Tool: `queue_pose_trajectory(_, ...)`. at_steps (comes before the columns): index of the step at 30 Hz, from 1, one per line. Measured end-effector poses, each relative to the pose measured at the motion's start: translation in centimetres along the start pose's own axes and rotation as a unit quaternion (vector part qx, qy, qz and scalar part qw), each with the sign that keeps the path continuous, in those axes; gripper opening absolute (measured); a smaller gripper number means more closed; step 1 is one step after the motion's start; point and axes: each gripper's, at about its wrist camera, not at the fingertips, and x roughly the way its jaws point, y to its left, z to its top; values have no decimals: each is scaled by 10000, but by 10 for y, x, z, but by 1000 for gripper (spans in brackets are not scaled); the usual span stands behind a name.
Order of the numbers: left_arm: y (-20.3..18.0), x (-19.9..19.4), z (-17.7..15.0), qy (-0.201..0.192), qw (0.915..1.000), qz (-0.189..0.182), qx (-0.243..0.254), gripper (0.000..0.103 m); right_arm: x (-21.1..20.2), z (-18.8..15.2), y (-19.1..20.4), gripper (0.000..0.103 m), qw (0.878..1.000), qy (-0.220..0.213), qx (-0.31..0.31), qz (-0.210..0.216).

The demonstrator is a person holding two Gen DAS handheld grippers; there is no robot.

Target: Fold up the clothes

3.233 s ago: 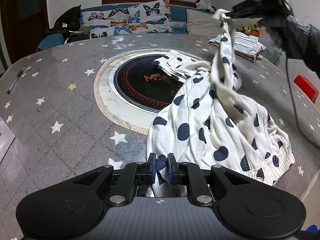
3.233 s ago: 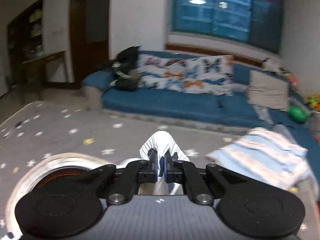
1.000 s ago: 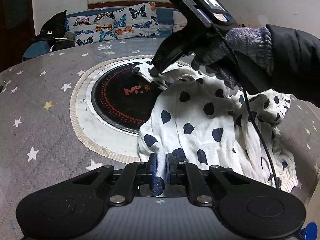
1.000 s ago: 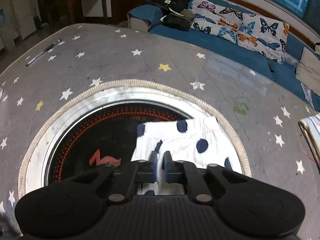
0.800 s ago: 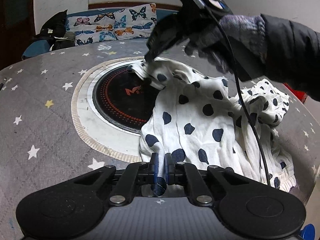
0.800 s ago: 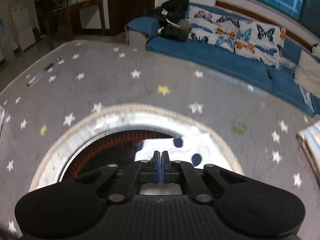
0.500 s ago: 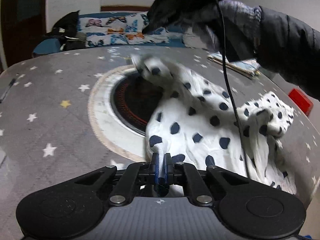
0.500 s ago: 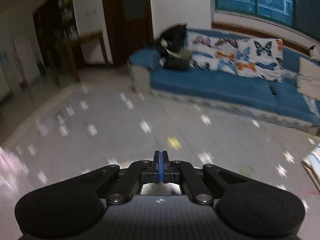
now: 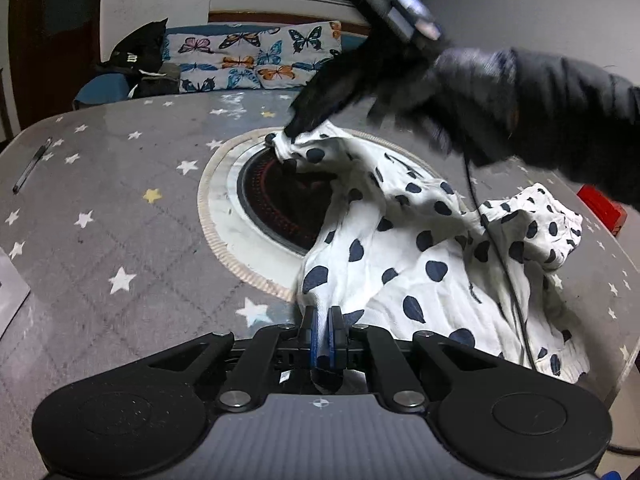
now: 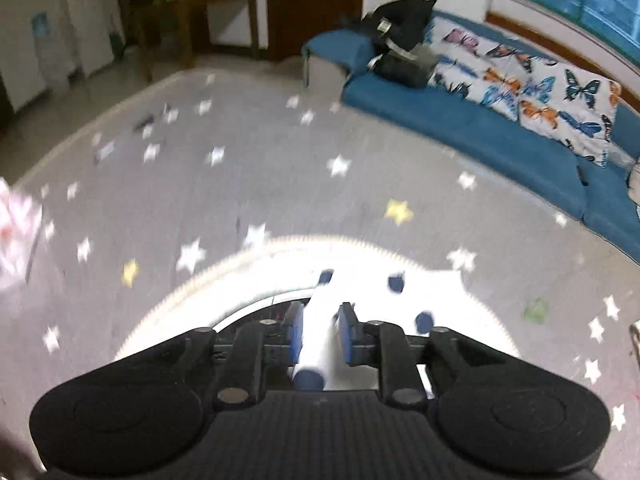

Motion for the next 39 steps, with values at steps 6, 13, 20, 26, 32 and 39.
queue_pose_trajectory(6, 1, -2, 2, -50, 10000, -16, -40, 6, 26, 6, 13, 25, 9999, 86, 18, -107)
queue_pose_trajectory(13, 8, -6, 0, -61, 9999, 23, -109, 6, 26, 21, 15, 3, 9992, -246, 265, -192)
queue_pose_trajectory(20, 16, -8, -3, 3, 9996, 163, -228, 6, -19, 68, 16, 12, 9855, -1321, 826, 677)
queue_pose_trajectory(26, 22, -6, -6, 104, 9989, 341, -293, 14, -42, 71, 11, 24, 9856, -1367, 638, 763)
queue_pose_trajectory(32, 21, -10, -3, 25, 9984, 504, -248, 32, -75, 41, -9, 31, 9922, -1062, 487, 435)
queue_pose_trajectory(39, 14, -13, 6, -143, 9976, 664, -146, 46, -120, -34, -47, 40, 9949, -750, 676, -59)
